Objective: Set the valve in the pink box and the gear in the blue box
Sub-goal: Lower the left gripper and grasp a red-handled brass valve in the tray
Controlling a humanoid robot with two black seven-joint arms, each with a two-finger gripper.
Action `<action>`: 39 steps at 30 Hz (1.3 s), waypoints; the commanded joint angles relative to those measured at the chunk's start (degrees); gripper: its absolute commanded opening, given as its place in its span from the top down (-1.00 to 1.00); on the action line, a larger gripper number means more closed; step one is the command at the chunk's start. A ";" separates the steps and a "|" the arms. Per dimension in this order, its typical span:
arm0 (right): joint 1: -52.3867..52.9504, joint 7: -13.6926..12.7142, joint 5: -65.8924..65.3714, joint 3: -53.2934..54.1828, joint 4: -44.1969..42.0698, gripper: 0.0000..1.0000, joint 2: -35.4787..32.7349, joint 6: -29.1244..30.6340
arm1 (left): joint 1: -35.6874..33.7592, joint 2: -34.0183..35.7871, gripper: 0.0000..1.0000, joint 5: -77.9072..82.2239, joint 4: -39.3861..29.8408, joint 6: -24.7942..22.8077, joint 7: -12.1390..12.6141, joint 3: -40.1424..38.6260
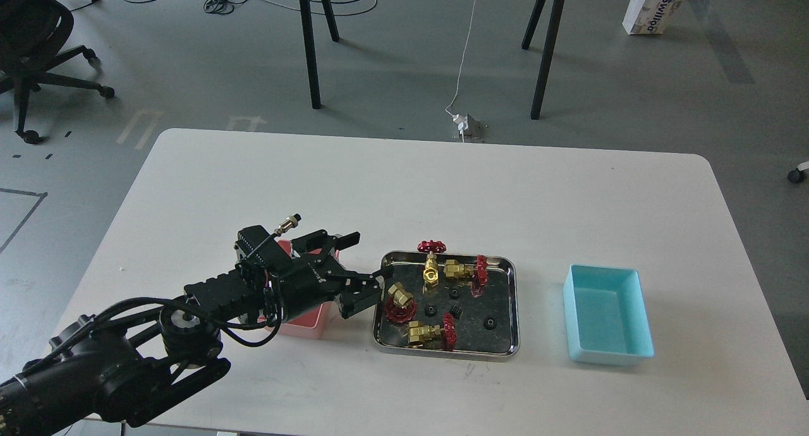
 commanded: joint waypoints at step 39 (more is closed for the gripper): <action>0.17 0.00 -0.99 0.05 -5.07 -0.99 7.11 -0.35 | 3.33 -10.52 0.41 0.00 8.74 -3.11 1.79 1.51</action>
